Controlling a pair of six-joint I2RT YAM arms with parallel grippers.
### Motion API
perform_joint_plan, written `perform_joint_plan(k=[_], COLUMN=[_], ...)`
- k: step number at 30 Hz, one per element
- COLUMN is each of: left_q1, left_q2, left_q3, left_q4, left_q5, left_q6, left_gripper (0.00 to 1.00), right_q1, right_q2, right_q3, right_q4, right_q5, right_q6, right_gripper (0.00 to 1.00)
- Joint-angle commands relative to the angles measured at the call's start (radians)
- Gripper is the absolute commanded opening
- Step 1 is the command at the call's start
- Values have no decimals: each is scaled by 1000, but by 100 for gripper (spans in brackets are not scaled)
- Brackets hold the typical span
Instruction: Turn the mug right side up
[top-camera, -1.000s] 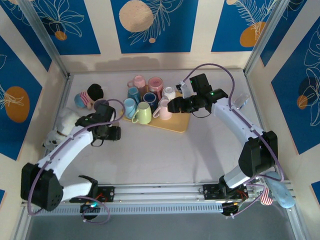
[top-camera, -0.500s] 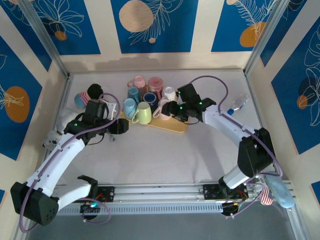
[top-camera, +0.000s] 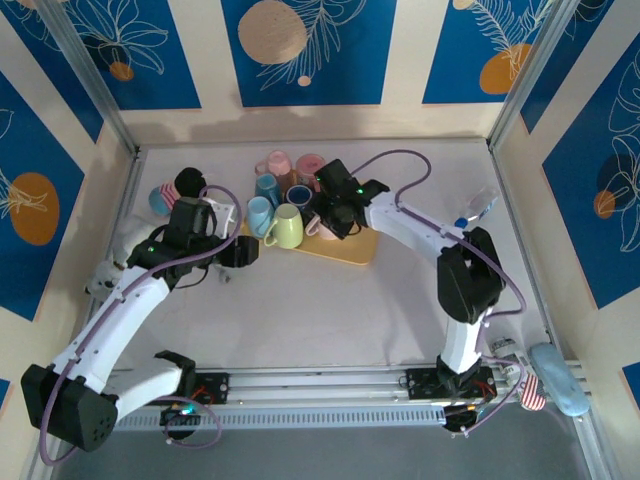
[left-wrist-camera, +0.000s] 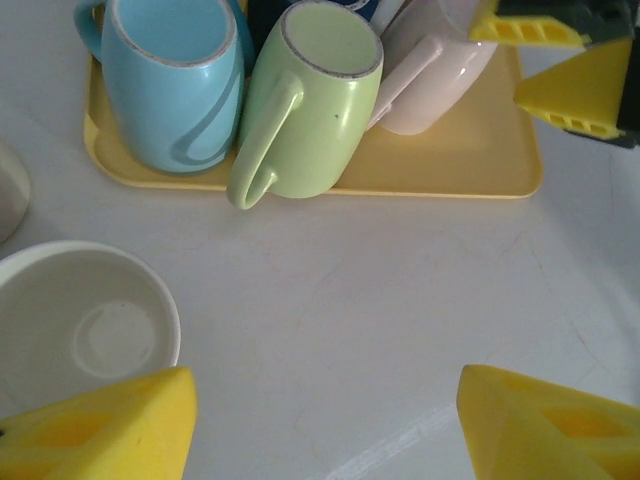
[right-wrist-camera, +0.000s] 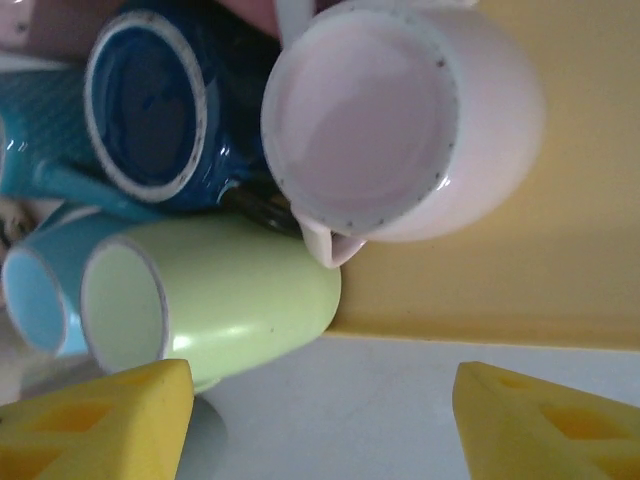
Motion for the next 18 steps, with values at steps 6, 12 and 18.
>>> perform_joint_plan(k=[6,12,18], left_q1=[15,15,14], left_q2=[-26,-26,-28], left_q3=[11,6,9], left_q4=[-23,-15,-16], left_q5=[5,12,16], left_q6=[58,56,56], left_gripper=[70,70,70], right_q1=[55,59,55], right_q2=[193,253,298], right_q3=[262,323,364], right_q4=[-332,-353,-340], right_q5=[190,215,228], right_q6=[252,277,254], right_gripper=[70,70,69])
